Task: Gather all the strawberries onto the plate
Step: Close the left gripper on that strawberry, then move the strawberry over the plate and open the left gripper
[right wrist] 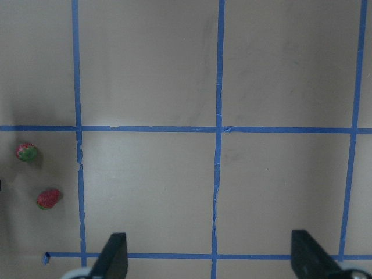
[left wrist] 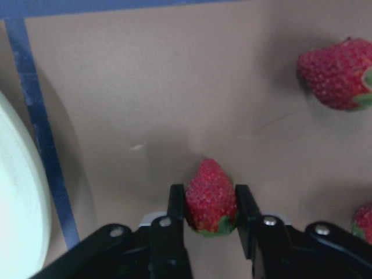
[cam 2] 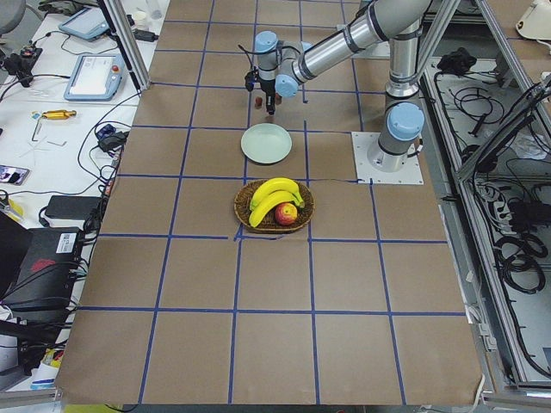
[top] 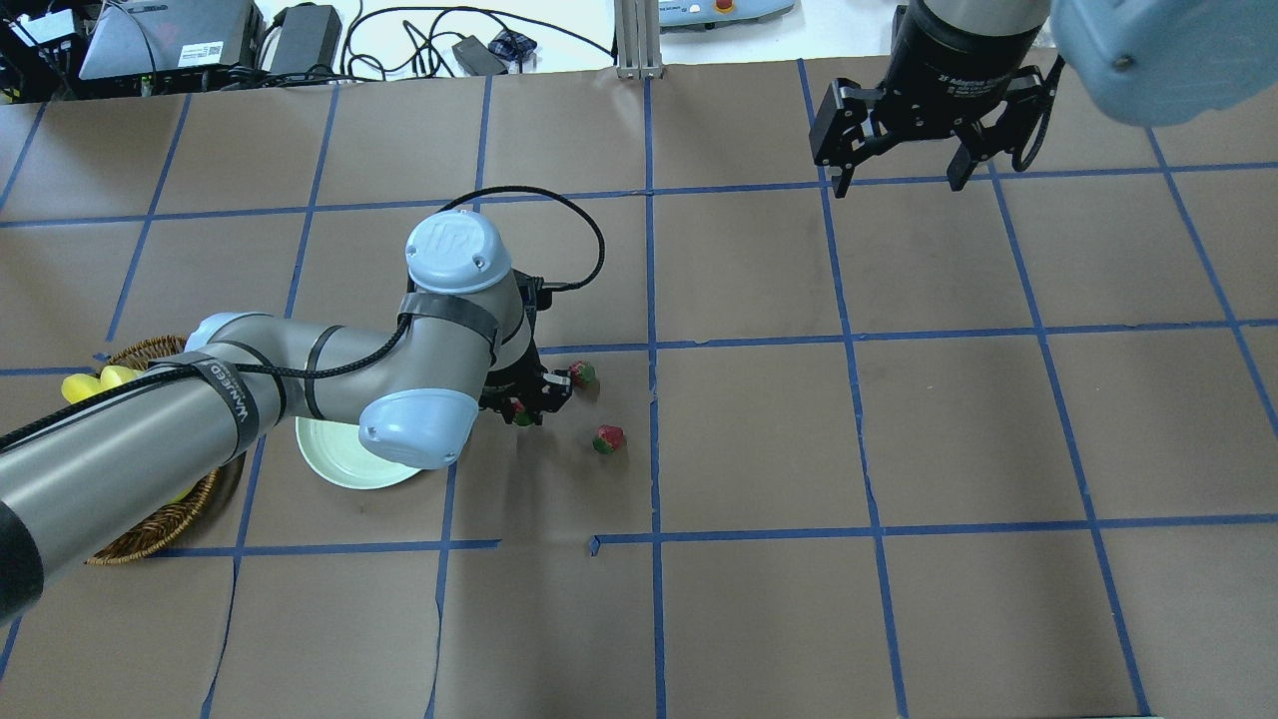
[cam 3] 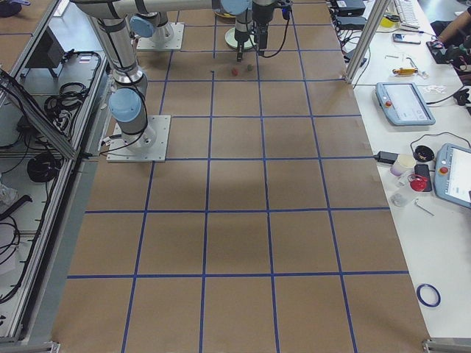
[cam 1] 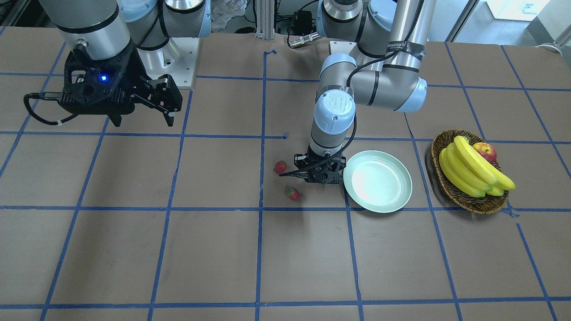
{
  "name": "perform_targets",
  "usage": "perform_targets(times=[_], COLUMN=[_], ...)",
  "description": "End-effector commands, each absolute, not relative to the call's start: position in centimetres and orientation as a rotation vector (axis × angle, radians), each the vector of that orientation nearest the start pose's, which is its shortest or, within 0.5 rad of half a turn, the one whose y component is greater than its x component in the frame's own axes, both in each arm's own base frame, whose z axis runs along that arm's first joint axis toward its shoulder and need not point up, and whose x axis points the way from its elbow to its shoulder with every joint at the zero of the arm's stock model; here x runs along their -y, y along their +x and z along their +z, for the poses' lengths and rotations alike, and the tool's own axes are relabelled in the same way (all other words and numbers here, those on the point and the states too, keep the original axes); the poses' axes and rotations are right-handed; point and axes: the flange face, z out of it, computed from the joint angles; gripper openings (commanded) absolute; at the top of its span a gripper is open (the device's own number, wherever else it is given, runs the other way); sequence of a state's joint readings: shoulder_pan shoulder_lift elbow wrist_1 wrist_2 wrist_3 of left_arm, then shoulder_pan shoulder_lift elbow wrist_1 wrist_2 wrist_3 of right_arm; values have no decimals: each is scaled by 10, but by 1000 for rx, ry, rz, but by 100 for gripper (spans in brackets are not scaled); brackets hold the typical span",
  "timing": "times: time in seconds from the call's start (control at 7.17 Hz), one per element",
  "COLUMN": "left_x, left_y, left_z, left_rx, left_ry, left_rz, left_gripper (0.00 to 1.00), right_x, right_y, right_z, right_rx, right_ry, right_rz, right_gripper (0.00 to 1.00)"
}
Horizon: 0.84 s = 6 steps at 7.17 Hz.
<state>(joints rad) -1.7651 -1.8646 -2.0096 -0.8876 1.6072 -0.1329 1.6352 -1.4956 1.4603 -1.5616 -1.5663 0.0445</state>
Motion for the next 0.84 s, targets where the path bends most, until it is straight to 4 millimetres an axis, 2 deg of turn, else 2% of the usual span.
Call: perform_targets(times=[0.0, 0.14, 0.28, 0.42, 0.56, 0.7], left_x=[494, 496, 499, 494, 495, 497], left_y=[-206, -183, -153, -125, -92, -80], left_z=[253, 270, 271, 256, 230, 226], left_rx=[-3037, -3033, -3032, -3036, -3049, -3056], left_ry=[102, 124, 150, 197, 194, 187], left_rz=[12, 45, 70, 132, 162, 160], left_gripper=[20, 20, 20, 20, 21, 37], right_x=[516, 516, 516, 516, 516, 516], right_y=[168, 168, 168, 168, 168, 168], right_z=[503, 503, 503, 503, 502, 503], right_rx=[-3134, -3134, -3132, -3131, -3129, -3129], right_ry=[-31, -31, -31, -31, -31, -31], right_rz=[-40, -40, -40, -40, -37, -40], right_gripper=[100, 100, 100, 100, 100, 100])
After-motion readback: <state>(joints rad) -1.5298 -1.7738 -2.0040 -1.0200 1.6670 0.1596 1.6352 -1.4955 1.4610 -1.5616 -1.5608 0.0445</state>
